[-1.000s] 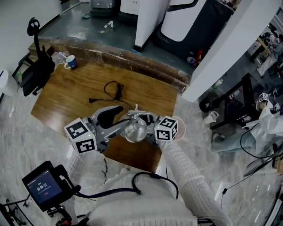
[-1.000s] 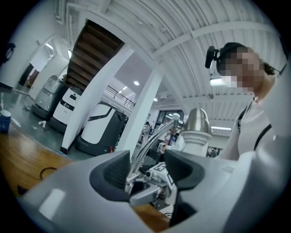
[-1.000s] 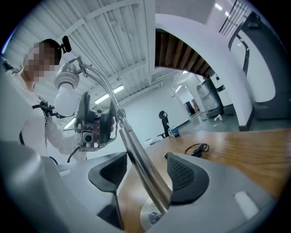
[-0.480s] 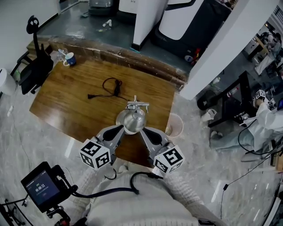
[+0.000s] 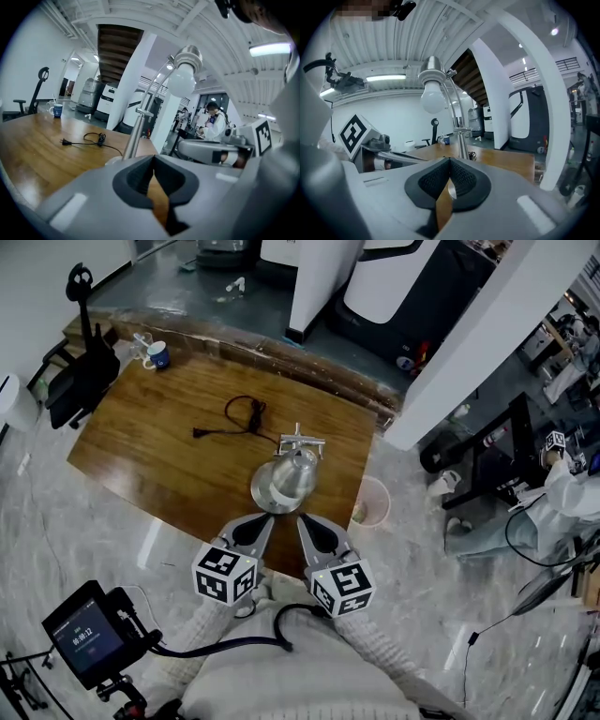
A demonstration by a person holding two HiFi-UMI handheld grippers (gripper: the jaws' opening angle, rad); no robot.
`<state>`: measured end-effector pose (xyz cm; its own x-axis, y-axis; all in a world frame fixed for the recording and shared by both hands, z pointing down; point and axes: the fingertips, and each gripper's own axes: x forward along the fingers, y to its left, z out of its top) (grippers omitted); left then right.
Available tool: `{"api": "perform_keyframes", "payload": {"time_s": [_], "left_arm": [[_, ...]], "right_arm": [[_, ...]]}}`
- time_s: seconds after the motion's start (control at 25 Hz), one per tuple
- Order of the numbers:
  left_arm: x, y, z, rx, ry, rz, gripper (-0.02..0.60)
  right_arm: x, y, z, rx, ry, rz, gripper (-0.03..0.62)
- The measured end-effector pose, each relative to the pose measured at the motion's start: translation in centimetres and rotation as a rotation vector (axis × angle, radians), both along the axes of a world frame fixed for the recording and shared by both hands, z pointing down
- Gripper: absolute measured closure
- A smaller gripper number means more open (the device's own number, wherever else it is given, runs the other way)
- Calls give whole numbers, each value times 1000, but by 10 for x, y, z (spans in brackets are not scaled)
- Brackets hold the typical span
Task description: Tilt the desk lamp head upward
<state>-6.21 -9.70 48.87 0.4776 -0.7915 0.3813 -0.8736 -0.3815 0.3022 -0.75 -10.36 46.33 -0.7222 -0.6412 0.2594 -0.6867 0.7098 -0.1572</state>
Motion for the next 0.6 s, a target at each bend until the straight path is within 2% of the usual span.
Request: {"api": "perform_keyframes", "payload": {"time_s": [0.12,0.4,0.6], "left_arm": [[1,4,2,-6,20,-4,574],[13,13,10,-25,21,35,574],[16,16,11,-24,47,43,574]], "right_arm": [[-5,5,7,-43,-3,-24,595],[-7,9,9,-58,14,-50,595],[-9,12,13,-57,37,-60,595]]}}
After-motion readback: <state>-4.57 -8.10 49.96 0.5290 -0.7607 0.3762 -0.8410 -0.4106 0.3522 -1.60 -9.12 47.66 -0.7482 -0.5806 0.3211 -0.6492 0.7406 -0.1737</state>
